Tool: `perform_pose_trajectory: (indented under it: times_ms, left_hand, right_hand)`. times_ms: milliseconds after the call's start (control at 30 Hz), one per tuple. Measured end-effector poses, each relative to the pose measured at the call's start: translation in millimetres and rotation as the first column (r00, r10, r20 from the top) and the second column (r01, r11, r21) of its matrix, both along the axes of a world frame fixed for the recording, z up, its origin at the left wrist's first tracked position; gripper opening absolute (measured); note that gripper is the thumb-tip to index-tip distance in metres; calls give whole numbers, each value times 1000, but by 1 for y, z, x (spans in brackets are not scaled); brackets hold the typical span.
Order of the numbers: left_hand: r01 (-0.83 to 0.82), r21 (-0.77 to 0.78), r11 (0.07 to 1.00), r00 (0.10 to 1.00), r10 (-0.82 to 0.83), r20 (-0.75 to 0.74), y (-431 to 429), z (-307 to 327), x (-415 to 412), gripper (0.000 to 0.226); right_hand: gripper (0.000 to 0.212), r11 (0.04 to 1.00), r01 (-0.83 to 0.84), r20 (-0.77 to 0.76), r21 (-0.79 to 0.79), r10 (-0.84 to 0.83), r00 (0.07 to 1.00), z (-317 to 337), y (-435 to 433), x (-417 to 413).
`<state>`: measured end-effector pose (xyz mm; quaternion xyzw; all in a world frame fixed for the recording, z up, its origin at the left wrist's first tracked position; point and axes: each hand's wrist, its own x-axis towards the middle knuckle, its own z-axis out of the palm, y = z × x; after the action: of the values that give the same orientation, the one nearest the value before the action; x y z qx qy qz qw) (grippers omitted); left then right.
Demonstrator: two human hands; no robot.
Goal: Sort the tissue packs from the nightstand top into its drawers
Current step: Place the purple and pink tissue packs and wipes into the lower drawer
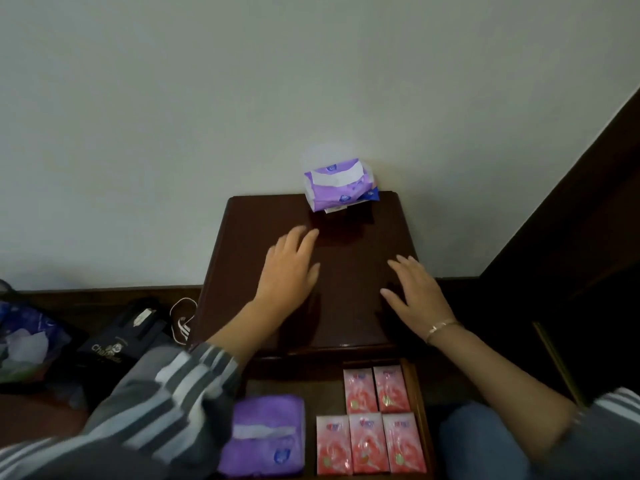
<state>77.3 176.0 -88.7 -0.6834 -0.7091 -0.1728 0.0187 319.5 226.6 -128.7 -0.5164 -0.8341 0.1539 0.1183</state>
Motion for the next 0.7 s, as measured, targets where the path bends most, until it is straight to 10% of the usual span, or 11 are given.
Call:
perform_pose_trajectory:
  times_ms: [200, 367, 567, 700]
  left_hand:
    - [-61, -67, 996, 968, 43, -249, 118, -12, -8, 81]
    - [7, -81, 997, 933, -36, -357, 158, -15, -17, 48]
    - [-49, 374, 926, 947, 162, -276, 113, 10, -64, 19]
    - [-142, 338, 930, 864, 284, -417, 56, 7, -108, 17]
  right_hand:
    - [67, 999, 49, 277, -3, -47, 960, -44, 30, -34]
    - [71, 998, 53, 236, 44, -62, 970, -53, 30, -30]
    - [69, 998, 59, 198, 18, -61, 978, -50, 28, -29]
    - [64, 998, 65, 118, -4, -64, 991, -46, 27, -32]
